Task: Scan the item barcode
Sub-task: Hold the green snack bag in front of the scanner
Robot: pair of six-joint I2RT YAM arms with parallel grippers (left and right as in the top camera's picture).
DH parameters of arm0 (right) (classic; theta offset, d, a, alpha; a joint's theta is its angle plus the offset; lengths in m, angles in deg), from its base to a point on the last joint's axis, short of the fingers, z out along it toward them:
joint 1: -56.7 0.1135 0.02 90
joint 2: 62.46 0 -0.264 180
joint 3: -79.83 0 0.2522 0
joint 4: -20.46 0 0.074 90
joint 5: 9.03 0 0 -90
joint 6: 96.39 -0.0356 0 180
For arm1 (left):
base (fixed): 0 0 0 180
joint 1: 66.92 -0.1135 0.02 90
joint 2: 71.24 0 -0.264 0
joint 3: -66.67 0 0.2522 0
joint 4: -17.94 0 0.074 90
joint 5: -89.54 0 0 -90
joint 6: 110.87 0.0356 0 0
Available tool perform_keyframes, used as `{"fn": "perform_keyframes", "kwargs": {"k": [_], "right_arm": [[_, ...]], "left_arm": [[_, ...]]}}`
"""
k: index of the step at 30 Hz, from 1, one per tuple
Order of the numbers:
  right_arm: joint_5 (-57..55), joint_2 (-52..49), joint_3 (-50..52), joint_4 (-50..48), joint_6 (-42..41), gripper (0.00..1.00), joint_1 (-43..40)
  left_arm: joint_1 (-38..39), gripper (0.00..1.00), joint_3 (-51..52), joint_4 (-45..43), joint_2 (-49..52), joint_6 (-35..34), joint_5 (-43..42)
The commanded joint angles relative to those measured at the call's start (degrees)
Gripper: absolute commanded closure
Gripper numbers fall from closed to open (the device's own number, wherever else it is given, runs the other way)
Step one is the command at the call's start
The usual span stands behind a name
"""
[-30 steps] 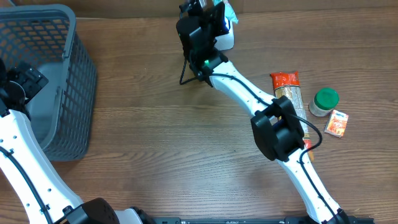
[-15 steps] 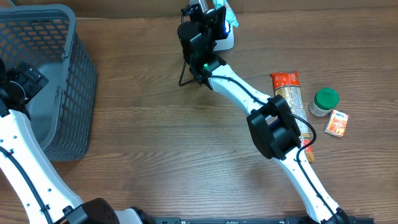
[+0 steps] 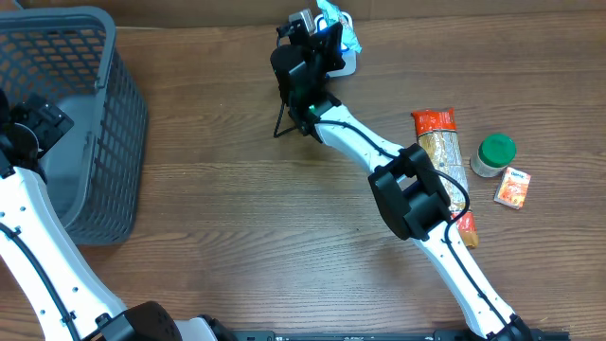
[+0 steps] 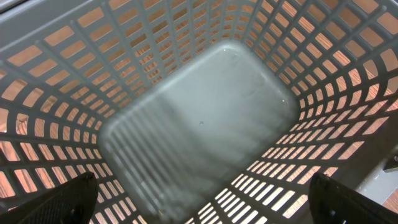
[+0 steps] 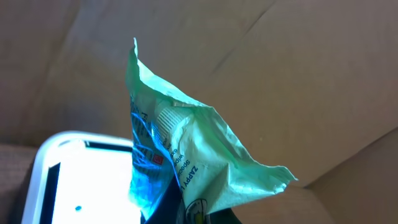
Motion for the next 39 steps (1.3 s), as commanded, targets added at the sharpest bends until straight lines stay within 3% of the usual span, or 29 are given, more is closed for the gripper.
{"fn": "perform_keyframes", "kwargs": {"k": [1,14,18,26,33,36,39], "right_arm": [[-0.5,0.5,-0.8,-3.2,1.4,0.96,0.0],[0.9,-1.1,-0.8,-2.7,0.6,0.96,0.1],[0.4,-0.4,-0.9,-6.6,3.3,0.97,0.2],[-4.0,7.5,-0.9,-8.8,7.0,0.97,1.1],[-4.0,16.6,-0.9,10.3,4.4,0.97,3.3],[-3.2,20.2,-0.9,24.3,-4.6,0.97,4.5],[5.3,24.0,-0.9,44.0,-16.5,0.97,5.6]], "left_arm": [[0.4,0.0,-1.4,0.0,0.3,-0.7,0.3],[0.4,0.0,-1.4,0.0,0.3,-0.7,0.3],[0.4,0.0,-1.4,0.0,0.3,-0.7,0.3],[0.4,0.0,-1.4,0.0,0.3,-0.7,0.3],[0.4,0.0,-1.4,0.0,0.3,-0.7,0.3],[0.4,0.0,-1.4,0.0,0.3,-0.7,0.3],[0.4,0.0,-1.4,0.0,0.3,-0.7,0.3]]}}
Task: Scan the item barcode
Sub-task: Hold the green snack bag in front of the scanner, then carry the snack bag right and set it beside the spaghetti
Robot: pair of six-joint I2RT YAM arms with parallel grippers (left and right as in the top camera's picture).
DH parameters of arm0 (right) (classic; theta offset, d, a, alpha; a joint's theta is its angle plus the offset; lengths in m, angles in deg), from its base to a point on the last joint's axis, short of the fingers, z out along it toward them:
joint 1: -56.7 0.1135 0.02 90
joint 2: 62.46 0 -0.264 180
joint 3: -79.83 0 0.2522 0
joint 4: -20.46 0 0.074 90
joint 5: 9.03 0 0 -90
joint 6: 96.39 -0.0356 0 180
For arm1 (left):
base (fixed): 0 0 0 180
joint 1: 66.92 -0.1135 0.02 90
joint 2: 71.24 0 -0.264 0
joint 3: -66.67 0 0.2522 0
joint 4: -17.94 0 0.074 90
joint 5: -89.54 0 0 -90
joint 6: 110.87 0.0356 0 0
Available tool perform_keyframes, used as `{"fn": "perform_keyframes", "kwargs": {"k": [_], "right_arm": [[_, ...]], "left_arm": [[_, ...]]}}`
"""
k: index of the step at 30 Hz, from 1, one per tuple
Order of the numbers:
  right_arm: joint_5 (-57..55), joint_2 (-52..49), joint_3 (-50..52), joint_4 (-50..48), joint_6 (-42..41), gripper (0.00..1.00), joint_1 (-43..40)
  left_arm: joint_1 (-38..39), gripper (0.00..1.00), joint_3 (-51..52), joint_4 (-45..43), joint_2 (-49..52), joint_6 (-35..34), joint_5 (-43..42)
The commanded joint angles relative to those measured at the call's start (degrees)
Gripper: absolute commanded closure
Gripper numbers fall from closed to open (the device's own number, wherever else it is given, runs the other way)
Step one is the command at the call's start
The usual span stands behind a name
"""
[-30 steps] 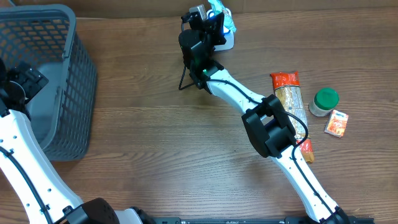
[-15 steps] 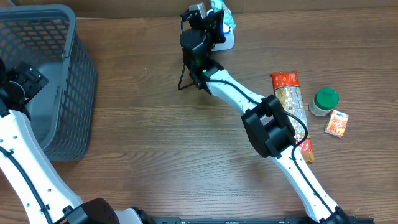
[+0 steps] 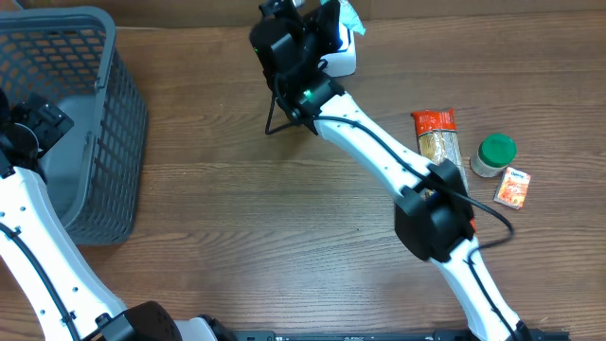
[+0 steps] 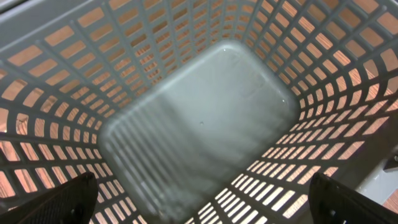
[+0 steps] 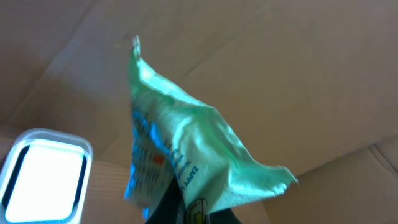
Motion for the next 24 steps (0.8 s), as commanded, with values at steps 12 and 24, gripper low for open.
{"fn": "perform_keyframes", "kwargs": {"k": [12,24], "right_arm": [[45.1,9.9,1.9,67.1,-44.9,0.96,-2.8],[45.6,9.8,23.5,67.2,-47.2,0.96,-14.3]], "left_arm": [[0.4,0.0,-1.4,0.0,0.3,-0.7,0.3],[0.4,0.0,-1.4,0.0,0.3,-0.7,0.3]]}}
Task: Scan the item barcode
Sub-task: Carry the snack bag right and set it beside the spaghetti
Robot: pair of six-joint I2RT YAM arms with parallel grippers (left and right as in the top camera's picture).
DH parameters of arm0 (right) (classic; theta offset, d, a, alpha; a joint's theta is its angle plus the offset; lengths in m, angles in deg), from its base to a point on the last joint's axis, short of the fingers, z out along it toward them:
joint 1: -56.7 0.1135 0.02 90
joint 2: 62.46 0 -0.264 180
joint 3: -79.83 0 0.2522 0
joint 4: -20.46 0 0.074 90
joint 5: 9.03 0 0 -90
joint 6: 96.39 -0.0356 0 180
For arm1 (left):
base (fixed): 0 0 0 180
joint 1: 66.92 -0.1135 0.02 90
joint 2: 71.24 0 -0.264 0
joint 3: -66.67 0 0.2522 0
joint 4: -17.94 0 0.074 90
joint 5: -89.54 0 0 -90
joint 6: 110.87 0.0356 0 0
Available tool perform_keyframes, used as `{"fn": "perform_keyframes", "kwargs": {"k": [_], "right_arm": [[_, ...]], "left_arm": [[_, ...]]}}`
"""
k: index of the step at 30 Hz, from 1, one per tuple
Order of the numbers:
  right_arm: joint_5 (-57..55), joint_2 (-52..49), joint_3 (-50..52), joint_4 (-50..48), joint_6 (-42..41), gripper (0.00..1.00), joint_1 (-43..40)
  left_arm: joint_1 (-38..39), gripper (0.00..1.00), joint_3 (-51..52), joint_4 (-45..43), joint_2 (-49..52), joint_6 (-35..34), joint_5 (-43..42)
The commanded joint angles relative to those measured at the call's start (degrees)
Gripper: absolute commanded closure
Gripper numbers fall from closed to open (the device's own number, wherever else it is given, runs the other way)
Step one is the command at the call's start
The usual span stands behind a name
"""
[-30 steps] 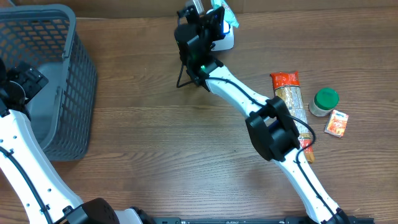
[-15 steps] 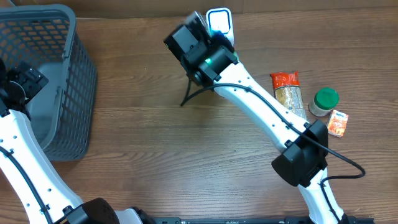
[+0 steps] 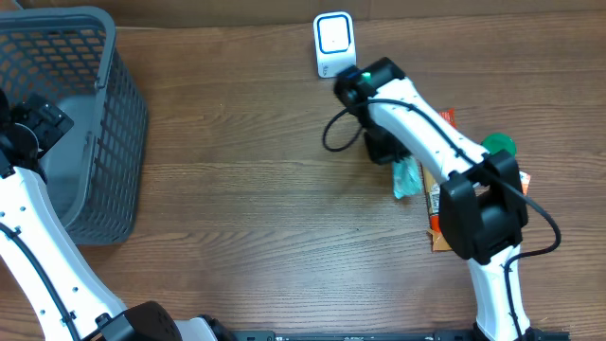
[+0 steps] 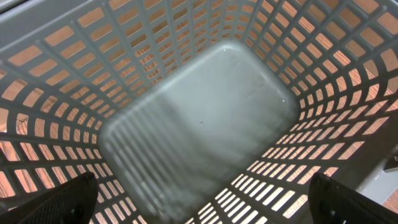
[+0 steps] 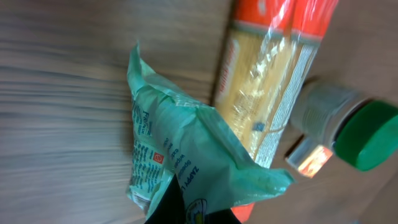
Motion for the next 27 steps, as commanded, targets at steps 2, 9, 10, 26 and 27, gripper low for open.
{"fn": "perform_keyframes", "kwargs": {"k": [2,9,10,26,27], "right_arm": [[0.6,1.3,6.3,-3.0,-1.5,0.96,-3.4],[0.5,1.4,9.6,-6.1,-1.5,0.05,-5.0],[0.5,1.5,9.5,-6.4,-1.5,0.04,-5.0],[6.5,17.2,6.2,-9.8,-3.0,0.0,-6.1],[8.4,17.5,6.2,-9.9,-3.0,0.0,-6.1]], "left_arm": [[0.4,0.0,-1.4,0.0,0.3,-0.7,0.3],[0.4,0.0,-1.4,0.0,0.3,-0.7,0.3],[0.4,0.0,-1.4,0.0,0.3,-0.7,0.3],[0.4,0.0,-1.4,0.0,0.3,-0.7,0.3],[0.4,0.0,-1.4,0.0,0.3,-0.7,0.3]]}}
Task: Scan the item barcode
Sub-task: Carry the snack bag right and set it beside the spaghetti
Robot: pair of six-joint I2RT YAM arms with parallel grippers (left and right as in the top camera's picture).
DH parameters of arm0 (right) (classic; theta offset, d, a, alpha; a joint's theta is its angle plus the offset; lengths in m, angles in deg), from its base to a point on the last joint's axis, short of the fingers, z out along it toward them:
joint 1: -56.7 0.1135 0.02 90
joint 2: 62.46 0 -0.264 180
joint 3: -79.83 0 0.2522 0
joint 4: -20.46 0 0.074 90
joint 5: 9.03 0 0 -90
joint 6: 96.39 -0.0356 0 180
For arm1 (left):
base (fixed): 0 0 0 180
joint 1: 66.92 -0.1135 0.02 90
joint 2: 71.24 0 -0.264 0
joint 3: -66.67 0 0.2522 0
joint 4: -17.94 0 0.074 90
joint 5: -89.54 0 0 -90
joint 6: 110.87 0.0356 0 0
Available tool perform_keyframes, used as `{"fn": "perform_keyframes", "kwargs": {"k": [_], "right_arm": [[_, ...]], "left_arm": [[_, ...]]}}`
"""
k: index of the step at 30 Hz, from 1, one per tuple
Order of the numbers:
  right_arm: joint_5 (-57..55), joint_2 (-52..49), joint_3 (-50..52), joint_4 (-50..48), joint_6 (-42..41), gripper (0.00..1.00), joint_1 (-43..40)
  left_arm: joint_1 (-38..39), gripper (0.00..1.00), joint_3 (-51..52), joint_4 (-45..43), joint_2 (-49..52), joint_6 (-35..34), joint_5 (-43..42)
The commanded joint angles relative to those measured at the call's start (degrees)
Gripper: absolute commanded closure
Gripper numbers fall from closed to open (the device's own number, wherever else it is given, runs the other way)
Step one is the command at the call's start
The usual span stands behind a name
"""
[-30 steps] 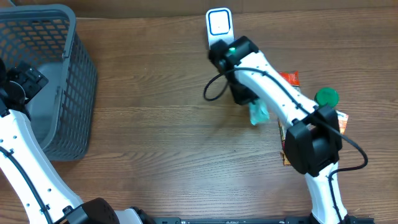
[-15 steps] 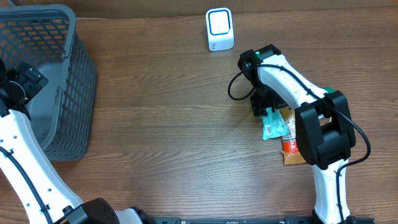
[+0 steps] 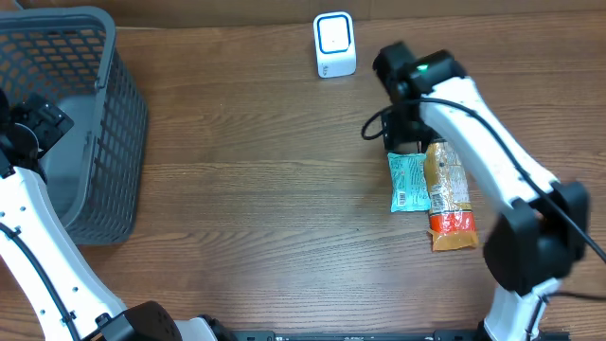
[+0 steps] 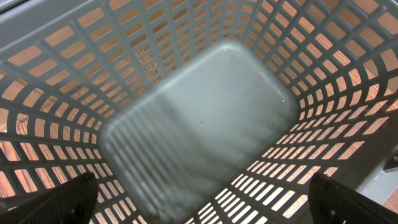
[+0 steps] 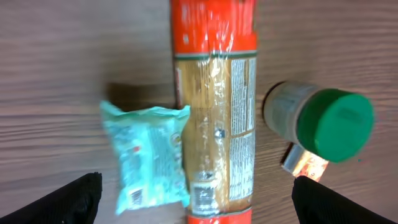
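Observation:
A teal snack packet (image 3: pixel 408 182) lies flat on the wooden table, its long edge touching a pasta pack (image 3: pixel 445 194). In the right wrist view the teal packet (image 5: pixel 149 158) shows a small barcode near its lower end. My right gripper (image 5: pixel 202 202) is open above both, with nothing between its fingertips (image 5: pixel 68 199). Overhead, the right gripper (image 3: pixel 404 147) sits just behind the packet. The white scanner (image 3: pixel 333 44) stands at the back edge. My left gripper (image 4: pixel 202 199) is open over the grey basket (image 4: pixel 199 118).
The grey basket (image 3: pixel 66 123) stands at the far left. A green-lidded jar (image 5: pixel 323 121) and a small orange box (image 5: pixel 305 165) lie right of the pasta pack (image 5: pixel 214 112). The right arm spans the right side of the table.
The right gripper was shut on the teal packet above the table beside the pasta pack. The packet now lies flat on the table and the gripper is open above it. The left arm has not moved.
My right gripper first held the teal packet right at the lit scanner. Then it held it a little off the scanner's face. Later the packet was over by the pasta pack, still gripped. Now it rests on the table, let go.

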Motion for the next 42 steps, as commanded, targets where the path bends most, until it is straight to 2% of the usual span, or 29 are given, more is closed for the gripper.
{"fn": "perform_keyframes", "kwargs": {"k": [1,4,34,42], "right_arm": [[6.4,2.1,-1.2,-0.4,-0.7,0.0,-0.6],[10.2,2.0,-1.2,-0.4,-0.7,0.0,-0.6],[9.9,1.8,-1.0,-0.4,-0.7,0.0,-0.7],[9.9,6.4,-1.0,-0.4,-0.7,0.0,-0.7]], "left_arm": [[0.4,0.0,-1.4,0.0,0.3,-0.7,0.3],[0.4,0.0,-1.4,0.0,0.3,-0.7,0.3],[0.4,0.0,-1.4,0.0,0.3,-0.7,0.3],[0.4,0.0,-1.4,0.0,0.3,-0.7,0.3]]}}
